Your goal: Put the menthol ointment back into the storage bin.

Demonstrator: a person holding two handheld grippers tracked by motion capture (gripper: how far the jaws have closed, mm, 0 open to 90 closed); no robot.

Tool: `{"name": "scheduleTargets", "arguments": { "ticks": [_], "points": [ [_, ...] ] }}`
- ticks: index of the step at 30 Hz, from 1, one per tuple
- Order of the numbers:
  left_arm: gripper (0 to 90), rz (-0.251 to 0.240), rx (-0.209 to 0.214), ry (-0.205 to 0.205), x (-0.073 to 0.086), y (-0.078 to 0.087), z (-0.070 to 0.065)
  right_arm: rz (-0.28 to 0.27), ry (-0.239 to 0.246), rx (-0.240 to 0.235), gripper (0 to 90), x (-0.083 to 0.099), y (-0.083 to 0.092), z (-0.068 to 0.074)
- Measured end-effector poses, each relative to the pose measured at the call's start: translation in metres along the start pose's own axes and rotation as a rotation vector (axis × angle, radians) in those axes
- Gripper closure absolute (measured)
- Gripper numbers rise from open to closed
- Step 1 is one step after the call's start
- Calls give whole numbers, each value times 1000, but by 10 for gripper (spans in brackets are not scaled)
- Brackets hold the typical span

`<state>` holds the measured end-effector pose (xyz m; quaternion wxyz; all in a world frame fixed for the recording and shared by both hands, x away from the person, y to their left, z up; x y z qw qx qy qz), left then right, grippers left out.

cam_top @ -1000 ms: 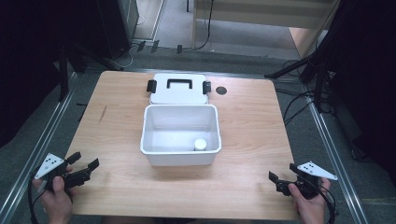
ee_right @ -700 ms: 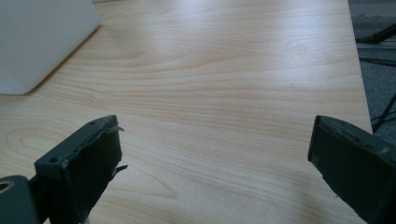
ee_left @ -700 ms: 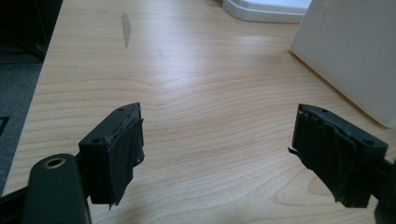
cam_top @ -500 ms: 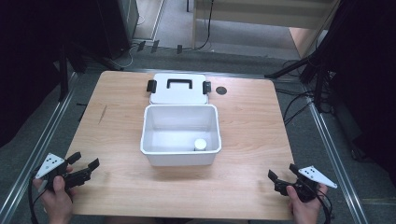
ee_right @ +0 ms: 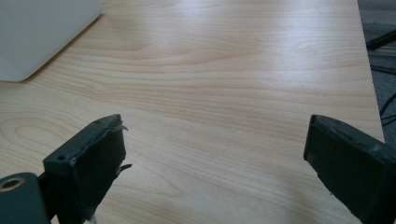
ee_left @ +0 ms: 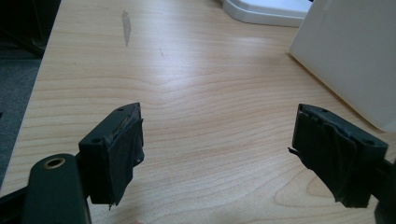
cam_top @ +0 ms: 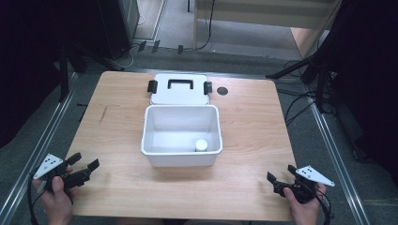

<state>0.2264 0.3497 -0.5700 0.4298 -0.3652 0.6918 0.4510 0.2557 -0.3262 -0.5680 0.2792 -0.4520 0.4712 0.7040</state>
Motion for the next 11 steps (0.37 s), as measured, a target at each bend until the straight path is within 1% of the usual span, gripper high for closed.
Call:
{"name": "scheduleTargets", "arguments": {
  "ticks": [2,6,9,11],
  "points": [
    [175,4,-2,-3,0,0,0,1,-10,6,58,0,0,-1],
    [174,10,-4,-10,0,-1,-1,-2,-2,17,58,0,0,0],
    [175,10,-2,-8,0,-1,-1,2,11,16,58,0,0,1],
    [175,12,-2,-9,0,-1,-1,3,10,15,58,0,0,1]
  ]
}}
Point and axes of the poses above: each handheld gripper's, and its own axes: y roughly backward along the jaws, x roughly out of its underside, z roughly to its left, the point moved 4 cm from there along -y, roughly forward along the jaws, and after that the axes turned 7 degrees about -z, right-handed, at the moved point
